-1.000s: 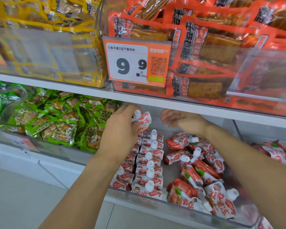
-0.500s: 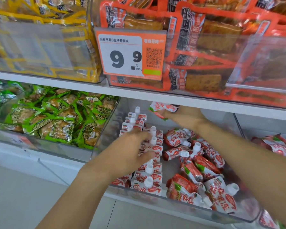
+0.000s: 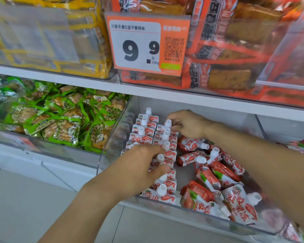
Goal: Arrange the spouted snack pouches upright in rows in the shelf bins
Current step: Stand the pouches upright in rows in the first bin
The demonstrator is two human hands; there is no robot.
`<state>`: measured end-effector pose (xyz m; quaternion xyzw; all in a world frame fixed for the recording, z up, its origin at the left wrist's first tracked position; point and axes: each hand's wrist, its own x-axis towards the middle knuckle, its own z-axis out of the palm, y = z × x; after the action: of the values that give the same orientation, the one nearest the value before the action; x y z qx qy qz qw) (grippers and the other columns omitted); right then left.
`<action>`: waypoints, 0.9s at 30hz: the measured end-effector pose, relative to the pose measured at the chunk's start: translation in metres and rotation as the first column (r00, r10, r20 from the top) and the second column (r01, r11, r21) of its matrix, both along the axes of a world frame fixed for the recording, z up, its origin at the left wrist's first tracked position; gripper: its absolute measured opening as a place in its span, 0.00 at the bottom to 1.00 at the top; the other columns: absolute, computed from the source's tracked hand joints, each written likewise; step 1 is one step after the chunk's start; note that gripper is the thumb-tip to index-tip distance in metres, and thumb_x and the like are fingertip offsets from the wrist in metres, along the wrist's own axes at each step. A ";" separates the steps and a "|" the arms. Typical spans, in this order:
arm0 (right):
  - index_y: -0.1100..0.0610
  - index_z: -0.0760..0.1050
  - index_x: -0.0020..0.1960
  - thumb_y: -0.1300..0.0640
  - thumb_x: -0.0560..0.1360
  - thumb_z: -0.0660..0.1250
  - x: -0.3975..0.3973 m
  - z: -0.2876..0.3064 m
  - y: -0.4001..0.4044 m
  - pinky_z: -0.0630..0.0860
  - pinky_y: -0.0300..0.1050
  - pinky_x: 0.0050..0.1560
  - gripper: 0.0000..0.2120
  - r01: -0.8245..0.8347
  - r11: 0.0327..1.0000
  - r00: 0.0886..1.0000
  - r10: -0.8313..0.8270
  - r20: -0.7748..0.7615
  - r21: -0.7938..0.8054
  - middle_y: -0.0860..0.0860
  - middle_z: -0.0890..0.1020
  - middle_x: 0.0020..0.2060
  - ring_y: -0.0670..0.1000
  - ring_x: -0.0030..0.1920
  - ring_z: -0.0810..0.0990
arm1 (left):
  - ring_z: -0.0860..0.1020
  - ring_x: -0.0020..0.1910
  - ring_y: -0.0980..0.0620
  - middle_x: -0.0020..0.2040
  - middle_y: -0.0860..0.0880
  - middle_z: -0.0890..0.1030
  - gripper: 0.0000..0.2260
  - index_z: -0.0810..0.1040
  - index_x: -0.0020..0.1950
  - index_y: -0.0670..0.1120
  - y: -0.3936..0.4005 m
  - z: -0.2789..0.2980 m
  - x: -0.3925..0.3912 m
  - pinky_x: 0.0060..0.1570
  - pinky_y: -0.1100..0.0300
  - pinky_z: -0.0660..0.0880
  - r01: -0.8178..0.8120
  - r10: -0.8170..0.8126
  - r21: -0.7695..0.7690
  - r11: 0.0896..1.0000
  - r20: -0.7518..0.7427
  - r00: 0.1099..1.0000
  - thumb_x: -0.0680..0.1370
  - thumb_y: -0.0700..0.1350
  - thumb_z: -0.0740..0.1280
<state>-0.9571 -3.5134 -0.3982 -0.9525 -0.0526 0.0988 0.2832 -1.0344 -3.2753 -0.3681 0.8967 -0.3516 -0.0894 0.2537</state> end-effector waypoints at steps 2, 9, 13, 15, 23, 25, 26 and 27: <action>0.50 0.79 0.53 0.60 0.78 0.68 -0.001 0.004 -0.001 0.77 0.52 0.61 0.07 -0.005 1.000 0.999 0.006 -0.045 0.027 0.49 0.85 0.51 0.47 0.54 0.83 | 0.77 0.55 0.57 0.60 0.55 0.80 0.19 0.75 0.66 0.53 -0.001 0.001 0.000 0.55 0.62 0.73 -0.001 0.001 0.004 1.000 0.011 1.000 0.77 0.58 0.65; 0.54 0.74 0.68 0.73 0.77 0.62 -0.014 0.014 -0.008 0.73 0.46 0.67 0.24 0.049 0.979 0.974 -0.003 -0.226 0.199 0.50 0.78 0.66 0.48 0.67 0.75 | 0.77 0.55 0.60 0.60 0.56 0.80 0.19 0.75 0.66 0.55 -0.006 0.001 0.002 0.50 0.69 0.71 -0.005 0.005 0.026 1.000 0.003 1.000 0.77 0.60 0.65; 0.55 0.71 0.68 0.62 0.78 0.68 -0.020 0.036 -0.020 0.71 0.35 0.56 0.19 0.127 0.980 0.981 -0.102 -0.163 0.154 0.58 0.76 0.54 0.55 0.54 0.77 | 0.76 0.58 0.60 0.62 0.57 0.79 0.20 0.74 0.66 0.55 -0.004 0.000 0.001 0.55 0.65 0.73 0.001 -0.001 0.025 1.000 -0.012 1.000 0.77 0.61 0.63; 0.51 0.73 0.63 0.57 0.73 0.75 -0.030 0.045 -0.028 0.72 0.41 0.54 0.20 0.112 0.993 0.974 -0.106 -0.200 0.021 0.52 0.76 0.51 0.51 0.49 0.77 | 0.76 0.59 0.60 0.63 0.57 0.78 0.21 0.74 0.67 0.56 -0.004 0.000 0.001 0.57 0.65 0.73 -0.003 0.003 0.030 1.000 -0.013 1.000 0.77 0.61 0.63; 0.44 0.72 0.66 0.33 0.57 0.79 -0.045 0.030 -0.020 0.71 0.49 0.66 0.41 -0.003 0.936 0.948 -0.109 -0.300 -0.352 0.46 0.73 0.68 0.51 0.66 0.73 | 0.78 0.54 0.59 0.58 0.56 0.81 0.17 0.76 0.63 0.55 -0.006 0.003 0.000 0.52 0.63 0.75 -0.014 0.015 0.029 0.999 -0.040 0.999 0.77 0.59 0.65; 0.44 0.73 0.66 0.36 0.58 0.80 -0.047 0.032 -0.024 0.70 0.48 0.66 0.39 0.017 0.947 0.946 -0.118 -0.301 -0.319 0.47 0.73 0.68 0.52 0.66 0.73 | 0.79 0.53 0.58 0.57 0.56 0.82 0.17 0.77 0.62 0.54 -0.005 0.004 0.000 0.53 0.59 0.76 -0.016 0.018 0.021 1.000 -0.059 0.998 0.77 0.59 0.65; 0.44 0.73 0.66 0.38 0.59 0.80 -0.047 0.034 -0.026 0.70 0.48 0.66 0.38 0.024 0.951 0.943 -0.124 -0.308 -0.308 0.47 0.74 0.67 0.52 0.65 0.73 | 0.79 0.54 0.58 0.57 0.55 0.82 0.17 0.77 0.62 0.54 -0.004 0.004 0.000 0.53 0.59 0.76 -0.015 0.017 0.021 1.000 -0.059 0.998 0.77 0.59 0.65; 0.44 0.74 0.65 0.40 0.59 0.81 -0.048 0.036 -0.026 0.71 0.47 0.65 0.37 0.035 0.952 0.942 -0.133 -0.307 -0.304 0.46 0.75 0.65 0.52 0.64 0.74 | 0.79 0.54 0.58 0.58 0.56 0.82 0.17 0.77 0.63 0.54 -0.004 0.004 0.000 0.54 0.61 0.75 -0.013 0.014 0.023 1.000 -0.054 0.998 0.77 0.59 0.65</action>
<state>-1.0048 -3.5391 -0.3619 -0.9561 0.0510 0.2484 0.1472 -1.0340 -3.2793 -0.3645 0.8990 -0.3375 -0.1159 0.2537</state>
